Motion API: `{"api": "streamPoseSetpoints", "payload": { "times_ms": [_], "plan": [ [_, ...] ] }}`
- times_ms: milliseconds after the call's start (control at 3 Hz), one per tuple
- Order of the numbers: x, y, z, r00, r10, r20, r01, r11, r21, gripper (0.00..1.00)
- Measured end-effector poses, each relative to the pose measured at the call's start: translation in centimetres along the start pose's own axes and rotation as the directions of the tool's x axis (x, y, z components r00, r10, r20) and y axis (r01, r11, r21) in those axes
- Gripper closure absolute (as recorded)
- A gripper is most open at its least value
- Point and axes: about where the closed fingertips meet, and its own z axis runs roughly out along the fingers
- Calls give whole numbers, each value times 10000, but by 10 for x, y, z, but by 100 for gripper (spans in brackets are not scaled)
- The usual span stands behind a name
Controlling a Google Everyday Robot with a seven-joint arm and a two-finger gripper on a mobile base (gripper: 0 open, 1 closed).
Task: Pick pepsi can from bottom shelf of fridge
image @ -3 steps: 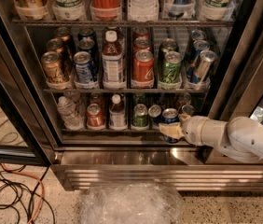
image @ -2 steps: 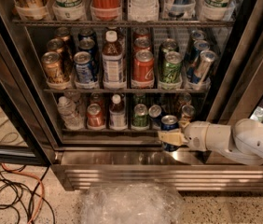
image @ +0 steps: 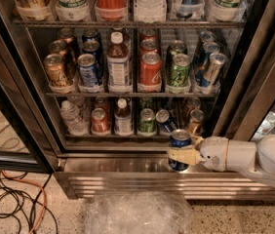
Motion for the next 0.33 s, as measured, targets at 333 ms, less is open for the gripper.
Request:
{"api": "streamPoseSetpoints", "payload": {
  "times_ms": [333],
  "plan": [
    [0, 0, -1, 10000, -9, 23, 9, 10000, 11, 100]
  ]
}}
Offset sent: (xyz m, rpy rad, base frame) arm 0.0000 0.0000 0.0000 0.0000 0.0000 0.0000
